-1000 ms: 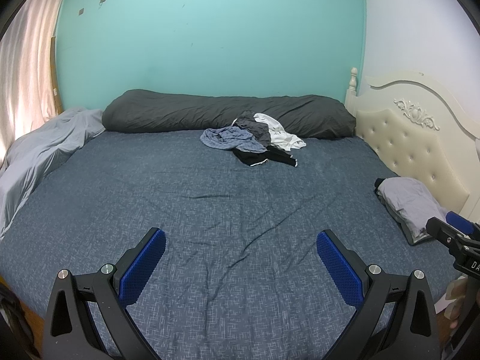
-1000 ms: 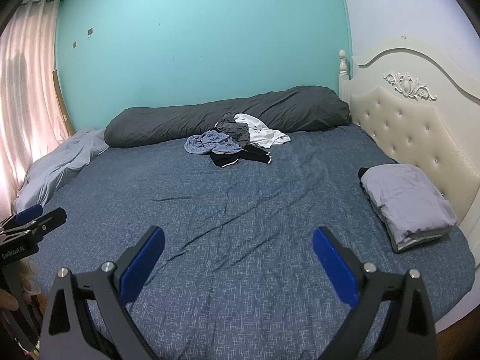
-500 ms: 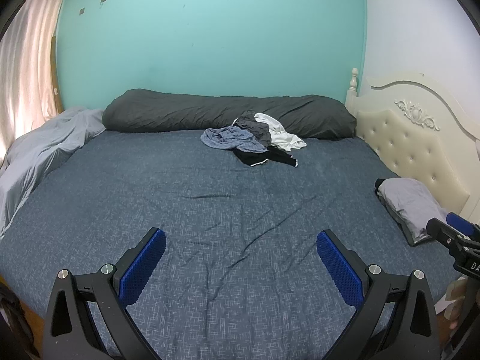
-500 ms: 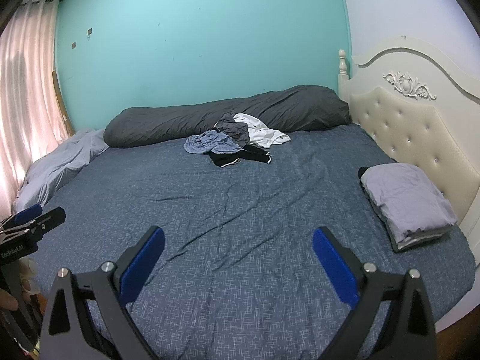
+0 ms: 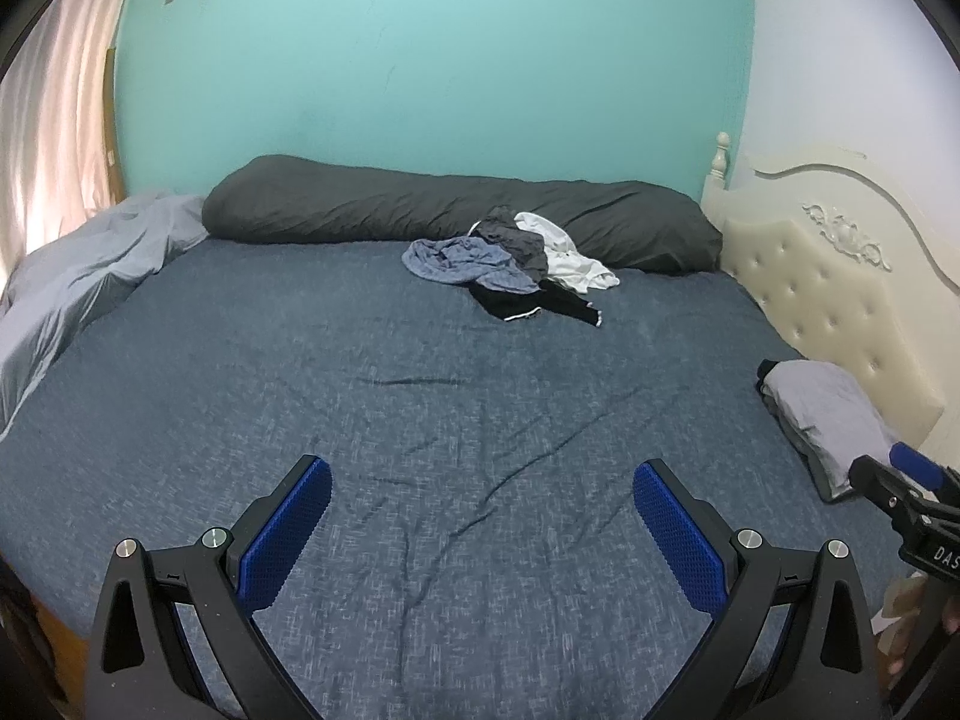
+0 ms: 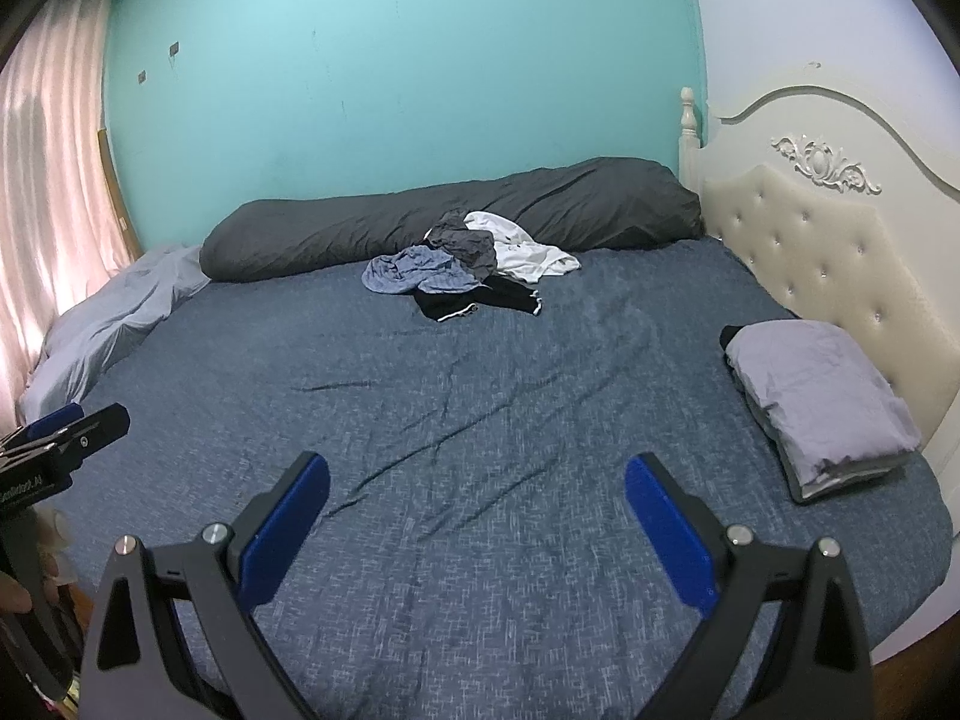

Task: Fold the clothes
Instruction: 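Move the right tool toward the clothes pile on the bed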

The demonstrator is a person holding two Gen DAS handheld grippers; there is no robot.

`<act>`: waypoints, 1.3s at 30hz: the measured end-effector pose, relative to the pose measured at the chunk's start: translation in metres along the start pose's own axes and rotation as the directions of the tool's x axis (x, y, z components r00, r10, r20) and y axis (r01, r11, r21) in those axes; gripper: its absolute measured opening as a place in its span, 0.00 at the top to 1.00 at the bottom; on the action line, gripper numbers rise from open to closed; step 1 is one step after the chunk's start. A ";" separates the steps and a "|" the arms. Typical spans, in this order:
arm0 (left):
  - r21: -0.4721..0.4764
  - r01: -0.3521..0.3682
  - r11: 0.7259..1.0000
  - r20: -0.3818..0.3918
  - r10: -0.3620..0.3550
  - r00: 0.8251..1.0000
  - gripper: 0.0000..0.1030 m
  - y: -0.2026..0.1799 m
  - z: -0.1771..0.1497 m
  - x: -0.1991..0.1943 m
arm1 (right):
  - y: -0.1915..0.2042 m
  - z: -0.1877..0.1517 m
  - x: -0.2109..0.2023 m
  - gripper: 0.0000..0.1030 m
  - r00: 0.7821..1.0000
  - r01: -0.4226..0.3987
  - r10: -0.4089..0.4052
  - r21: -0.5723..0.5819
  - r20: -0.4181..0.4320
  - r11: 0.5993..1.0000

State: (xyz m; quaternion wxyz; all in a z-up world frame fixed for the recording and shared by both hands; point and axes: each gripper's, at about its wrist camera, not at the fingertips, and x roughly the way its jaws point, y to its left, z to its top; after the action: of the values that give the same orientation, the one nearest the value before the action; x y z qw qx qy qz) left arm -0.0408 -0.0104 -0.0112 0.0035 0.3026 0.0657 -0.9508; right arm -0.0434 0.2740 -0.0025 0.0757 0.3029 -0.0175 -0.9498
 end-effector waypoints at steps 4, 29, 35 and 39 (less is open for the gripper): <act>-0.015 0.003 1.000 -0.015 -0.003 1.000 0.00 0.003 0.004 0.018 | 0.000 0.004 0.016 0.03 1.000 0.001 -0.001 -0.004 -0.012 1.000; -0.146 0.048 0.988 -0.041 -0.055 0.998 0.00 0.064 0.034 0.204 | -0.006 0.062 0.222 0.03 0.993 -0.062 0.058 -0.041 -0.105 0.997; -0.208 0.032 0.978 -0.027 -0.038 0.999 0.00 0.095 0.024 0.250 | 0.001 0.077 0.298 0.03 0.984 -0.107 0.096 -0.066 -0.147 0.992; -0.245 -0.003 0.970 -0.012 0.000 1.000 0.00 0.116 0.017 0.275 | 0.009 0.086 0.351 0.03 0.975 -0.139 0.126 -0.061 -0.183 0.988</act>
State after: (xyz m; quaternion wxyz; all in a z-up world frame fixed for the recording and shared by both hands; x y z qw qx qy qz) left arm -0.2695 -0.1189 -0.1702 0.0410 0.3058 0.1823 -0.9336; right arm -0.3744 0.2100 -0.1321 0.1512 0.3822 0.0039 -0.9116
